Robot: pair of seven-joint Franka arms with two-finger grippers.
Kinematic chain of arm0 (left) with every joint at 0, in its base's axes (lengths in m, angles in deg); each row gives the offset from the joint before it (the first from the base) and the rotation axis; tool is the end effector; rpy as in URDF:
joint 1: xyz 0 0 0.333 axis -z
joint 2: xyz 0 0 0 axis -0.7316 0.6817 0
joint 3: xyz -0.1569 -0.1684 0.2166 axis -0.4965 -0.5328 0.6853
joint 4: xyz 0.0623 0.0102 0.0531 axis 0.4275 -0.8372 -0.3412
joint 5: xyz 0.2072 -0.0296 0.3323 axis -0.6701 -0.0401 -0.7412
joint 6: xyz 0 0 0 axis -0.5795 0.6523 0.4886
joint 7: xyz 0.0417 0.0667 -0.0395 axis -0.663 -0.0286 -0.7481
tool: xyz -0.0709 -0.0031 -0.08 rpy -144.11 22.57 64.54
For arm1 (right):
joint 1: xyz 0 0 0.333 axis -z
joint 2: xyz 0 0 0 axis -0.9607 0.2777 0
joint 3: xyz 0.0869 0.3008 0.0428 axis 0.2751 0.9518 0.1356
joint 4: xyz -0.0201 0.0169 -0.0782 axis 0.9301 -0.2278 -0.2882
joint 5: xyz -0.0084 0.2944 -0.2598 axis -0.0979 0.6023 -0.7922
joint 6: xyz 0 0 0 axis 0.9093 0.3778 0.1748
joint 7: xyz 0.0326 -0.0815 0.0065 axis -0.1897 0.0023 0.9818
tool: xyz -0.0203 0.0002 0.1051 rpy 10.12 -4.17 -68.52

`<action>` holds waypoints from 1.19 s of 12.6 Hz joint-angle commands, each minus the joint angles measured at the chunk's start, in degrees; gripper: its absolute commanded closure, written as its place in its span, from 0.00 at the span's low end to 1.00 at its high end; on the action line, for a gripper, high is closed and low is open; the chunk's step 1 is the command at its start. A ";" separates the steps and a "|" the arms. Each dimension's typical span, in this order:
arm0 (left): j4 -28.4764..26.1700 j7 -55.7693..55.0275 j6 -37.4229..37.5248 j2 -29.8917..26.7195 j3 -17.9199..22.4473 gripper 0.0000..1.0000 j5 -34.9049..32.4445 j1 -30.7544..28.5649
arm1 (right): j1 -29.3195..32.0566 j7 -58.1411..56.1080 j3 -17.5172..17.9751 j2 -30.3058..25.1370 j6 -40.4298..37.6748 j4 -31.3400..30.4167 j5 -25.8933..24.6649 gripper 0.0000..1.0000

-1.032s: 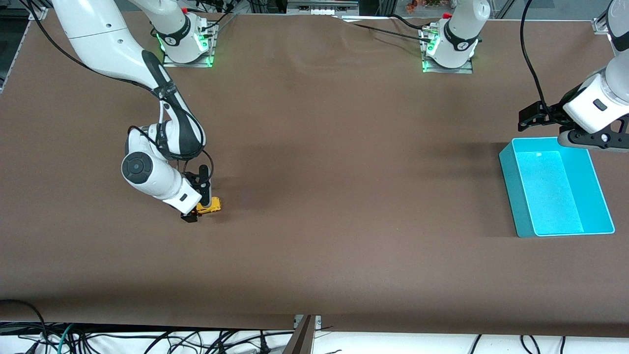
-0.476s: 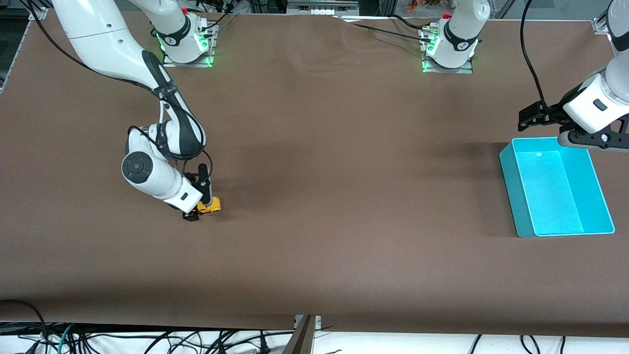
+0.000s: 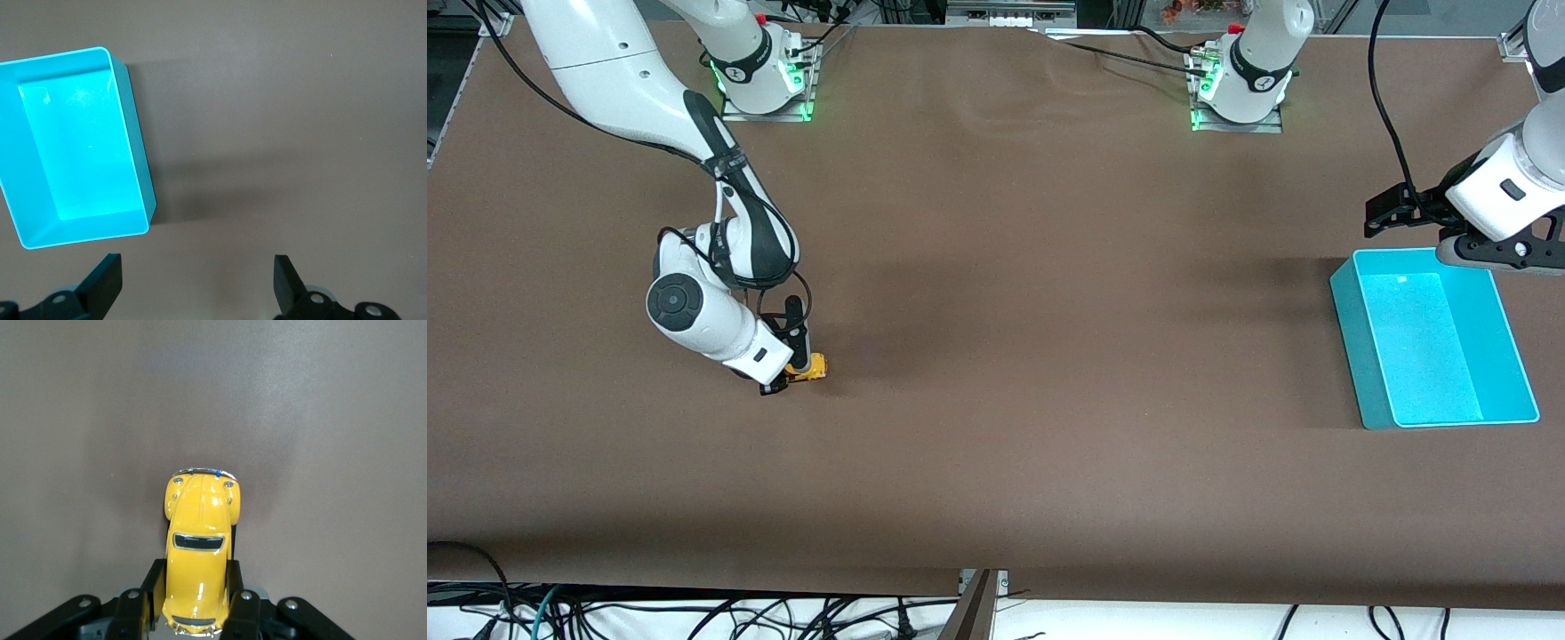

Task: Wind and store yellow beetle car
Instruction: 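Close the right gripper on the yellow car, pressing it to the table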

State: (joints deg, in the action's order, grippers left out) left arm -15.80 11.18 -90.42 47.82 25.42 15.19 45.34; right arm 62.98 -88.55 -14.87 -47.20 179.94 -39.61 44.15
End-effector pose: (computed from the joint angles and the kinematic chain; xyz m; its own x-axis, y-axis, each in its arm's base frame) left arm 0.5550 -0.0061 0.5591 0.9895 -0.0833 -0.1182 -0.0848 -0.9964 -0.0078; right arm 0.6377 0.1449 0.2053 -0.2072 0.9782 0.0129 0.9783 0.2071 0.0113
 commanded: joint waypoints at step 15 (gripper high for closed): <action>-0.35 0.20 0.40 -0.73 -0.12 0.00 -0.17 -0.25 | 4.56 -2.78 -0.10 -0.46 -0.08 -2.68 0.86 0.83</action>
State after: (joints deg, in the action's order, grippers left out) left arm -15.83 11.15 -90.42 47.82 25.42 15.19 45.34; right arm 66.13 -88.80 -15.09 -47.48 179.63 -40.10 44.31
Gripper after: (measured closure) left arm 0.000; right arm 0.599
